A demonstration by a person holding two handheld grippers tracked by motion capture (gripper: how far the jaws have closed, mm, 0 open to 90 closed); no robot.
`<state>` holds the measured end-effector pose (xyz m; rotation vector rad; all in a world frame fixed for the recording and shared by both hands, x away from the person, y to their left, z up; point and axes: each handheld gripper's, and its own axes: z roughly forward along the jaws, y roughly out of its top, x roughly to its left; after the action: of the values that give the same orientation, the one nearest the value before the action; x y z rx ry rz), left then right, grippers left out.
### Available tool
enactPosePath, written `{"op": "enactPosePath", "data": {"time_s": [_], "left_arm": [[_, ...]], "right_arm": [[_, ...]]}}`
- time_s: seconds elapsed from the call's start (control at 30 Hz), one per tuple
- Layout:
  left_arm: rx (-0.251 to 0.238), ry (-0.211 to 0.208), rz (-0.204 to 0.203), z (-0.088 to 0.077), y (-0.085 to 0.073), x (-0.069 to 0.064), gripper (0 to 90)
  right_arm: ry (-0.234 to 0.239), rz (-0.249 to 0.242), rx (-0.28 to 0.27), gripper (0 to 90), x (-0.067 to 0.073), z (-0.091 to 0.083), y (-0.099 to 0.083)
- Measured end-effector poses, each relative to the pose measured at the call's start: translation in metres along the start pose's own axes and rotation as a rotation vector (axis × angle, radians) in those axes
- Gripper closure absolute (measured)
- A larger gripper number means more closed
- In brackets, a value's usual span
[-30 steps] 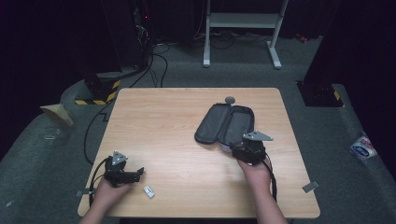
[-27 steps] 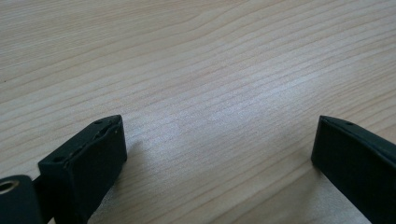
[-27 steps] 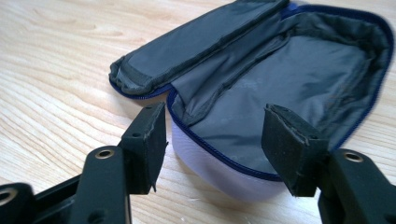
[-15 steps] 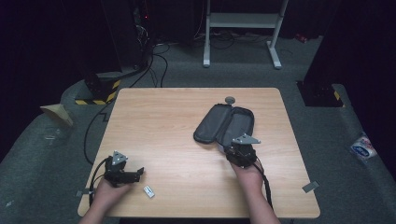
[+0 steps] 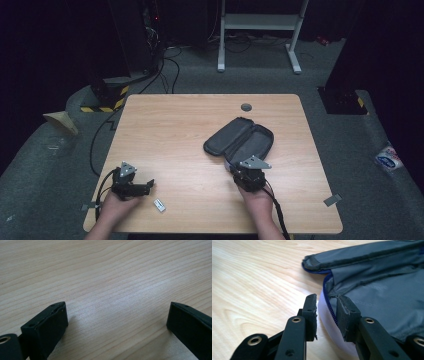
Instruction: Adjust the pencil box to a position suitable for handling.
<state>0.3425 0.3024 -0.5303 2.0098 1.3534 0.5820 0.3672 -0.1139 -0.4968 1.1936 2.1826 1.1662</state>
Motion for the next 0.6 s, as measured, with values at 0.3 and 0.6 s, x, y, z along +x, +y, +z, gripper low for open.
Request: {"op": "enactPosePath", "data": {"time_s": [0.3,0.6], "left_arm": [[0.000,0.000,0.000,0.000,0.000,0.000,3.7],[-0.001,0.000,0.004,0.000,0.000,0.000,4.1]], "right_arm": [[0.039,-0.005,-0.023,61.0,0.016,-0.008,-0.001],[-0.122,0.056,-0.032,56.1,-0.047,-0.028,0.014]]}}
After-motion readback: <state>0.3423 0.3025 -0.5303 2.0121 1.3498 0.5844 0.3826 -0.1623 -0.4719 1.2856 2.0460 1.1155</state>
